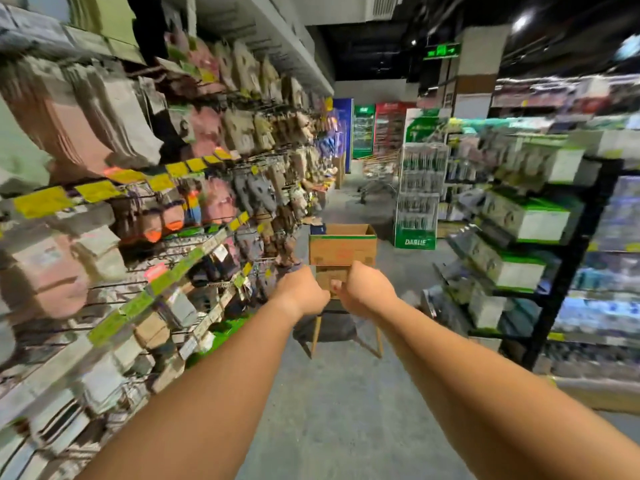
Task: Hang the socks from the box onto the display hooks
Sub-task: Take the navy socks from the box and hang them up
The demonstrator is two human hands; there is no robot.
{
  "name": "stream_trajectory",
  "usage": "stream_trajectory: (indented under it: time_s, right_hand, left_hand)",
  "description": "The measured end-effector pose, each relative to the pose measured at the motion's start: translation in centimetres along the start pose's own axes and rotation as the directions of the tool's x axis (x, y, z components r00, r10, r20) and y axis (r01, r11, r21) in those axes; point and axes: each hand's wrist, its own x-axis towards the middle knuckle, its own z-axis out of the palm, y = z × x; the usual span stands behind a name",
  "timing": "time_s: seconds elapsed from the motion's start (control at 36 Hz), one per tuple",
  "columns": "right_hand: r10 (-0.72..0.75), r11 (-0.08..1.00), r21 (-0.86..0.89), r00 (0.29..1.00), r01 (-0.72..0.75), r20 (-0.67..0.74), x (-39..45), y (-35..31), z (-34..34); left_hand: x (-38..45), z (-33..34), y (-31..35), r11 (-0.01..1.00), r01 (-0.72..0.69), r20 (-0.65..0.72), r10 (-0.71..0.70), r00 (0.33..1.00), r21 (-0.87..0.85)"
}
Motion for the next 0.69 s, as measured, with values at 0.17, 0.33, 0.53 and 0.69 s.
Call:
stream_trajectory:
  time_s: [0.17,0.33,0.53,0.69]
  right_hand:
    - [0.006,1.0,0.01,0.997,-0.007,0.077,7.2,0.2,4.4]
    - [0.061,0.998,0.019,0.992,-0.063,0.112,16.0,0.0,8.3]
    - [0.177,0.98,0.071,0.978,-0.186,0.111,26.4,0.4,12.1]
    - [0.236,0.959,0.118,0.956,-0.258,0.172,36.5,2.0,15.9]
  left_hand:
    - [7.1,2.2,-2.5,0.998,0.04,0.056,-0.037,0.998,-0.046]
    - [17.2,2.7,-5.9,0.996,0.049,0.081,-0.042,0.996,-0.077]
    - [29.0,2.7,-8.1,0.988,0.068,0.047,-0.062,0.997,-0.135]
    - [40.1,5.0,-9.2,0.981,0.118,0.086,-0.105,0.991,-0.154]
